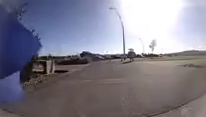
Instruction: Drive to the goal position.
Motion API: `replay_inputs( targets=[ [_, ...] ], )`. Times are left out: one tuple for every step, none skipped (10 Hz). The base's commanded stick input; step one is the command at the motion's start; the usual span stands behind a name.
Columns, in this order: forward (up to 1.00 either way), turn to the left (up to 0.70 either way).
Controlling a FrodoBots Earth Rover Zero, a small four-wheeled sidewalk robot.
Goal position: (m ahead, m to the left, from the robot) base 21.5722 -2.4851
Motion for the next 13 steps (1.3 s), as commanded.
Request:
replay_inputs(
  targets=[
    [1.0, 0.0],
    [1.0, 0.0],
    [1.0, 0.0],
    [1.0, 0.0],
    [1.0, 0.0],
    [1.0, 0.0],
    [1.0, 0.0],
    [1.0, 0.0],
    [1.0, 0.0],
    [1.0, 0.0],
    [1.0, 0.0],
    [1.0, 0.0],
    [1.0, 0.0]
  ],
)
